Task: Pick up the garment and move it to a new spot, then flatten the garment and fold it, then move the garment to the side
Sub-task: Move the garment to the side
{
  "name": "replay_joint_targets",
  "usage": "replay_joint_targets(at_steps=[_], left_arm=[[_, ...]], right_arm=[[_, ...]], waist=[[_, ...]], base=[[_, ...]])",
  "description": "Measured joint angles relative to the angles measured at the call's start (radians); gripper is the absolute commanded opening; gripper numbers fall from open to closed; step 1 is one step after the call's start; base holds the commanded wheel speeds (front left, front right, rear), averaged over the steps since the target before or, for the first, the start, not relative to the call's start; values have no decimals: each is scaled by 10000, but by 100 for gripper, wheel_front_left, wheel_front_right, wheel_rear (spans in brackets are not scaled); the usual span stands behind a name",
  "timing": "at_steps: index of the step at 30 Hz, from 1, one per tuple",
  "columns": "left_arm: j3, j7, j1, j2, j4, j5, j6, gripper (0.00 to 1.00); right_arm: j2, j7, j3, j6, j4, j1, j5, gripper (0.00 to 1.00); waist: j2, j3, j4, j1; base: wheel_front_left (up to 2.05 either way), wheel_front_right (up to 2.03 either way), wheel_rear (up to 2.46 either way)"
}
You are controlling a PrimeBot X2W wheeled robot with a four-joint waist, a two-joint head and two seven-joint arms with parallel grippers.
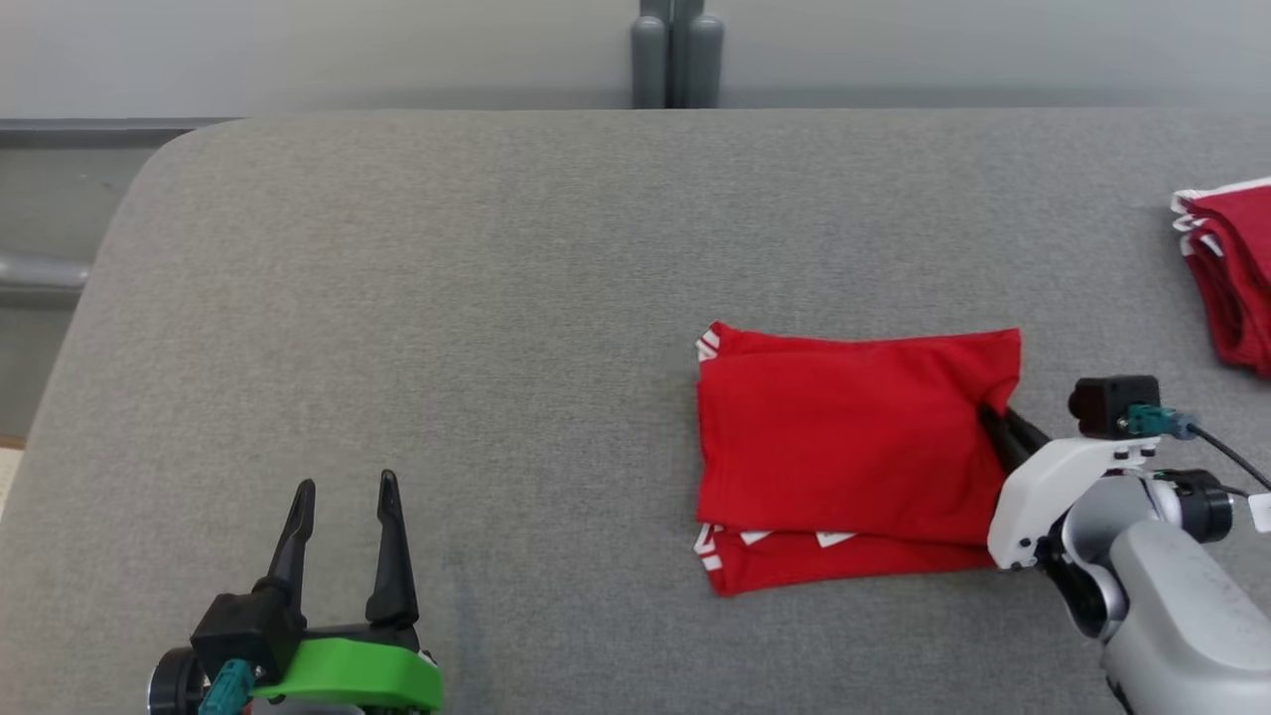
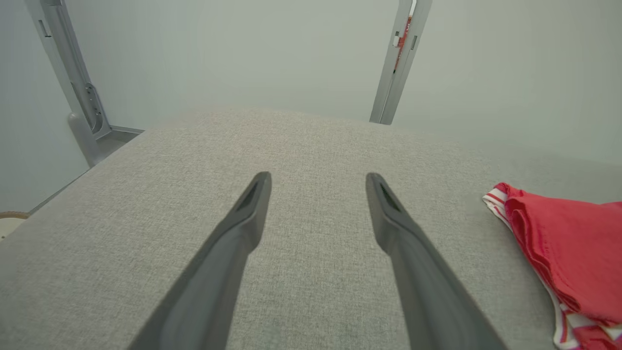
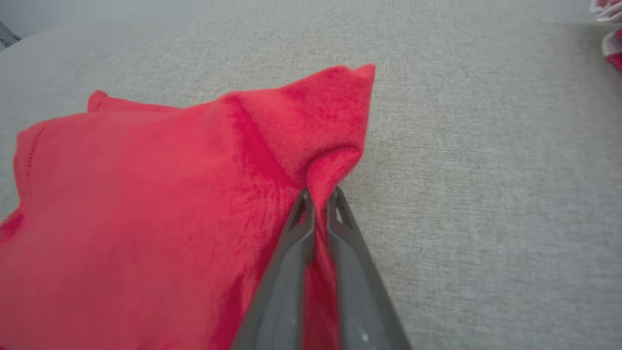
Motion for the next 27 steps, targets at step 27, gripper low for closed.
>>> replay_joint_targets(at_steps=[27], left_arm=[[123,0,-1627,336,-378,1032,-468,100]], right_arm=[[-249,-349,-928,-2,-786,-1751,-453,0]], waist=[[0,1785,-4586,0]], base=[[0,0,0]])
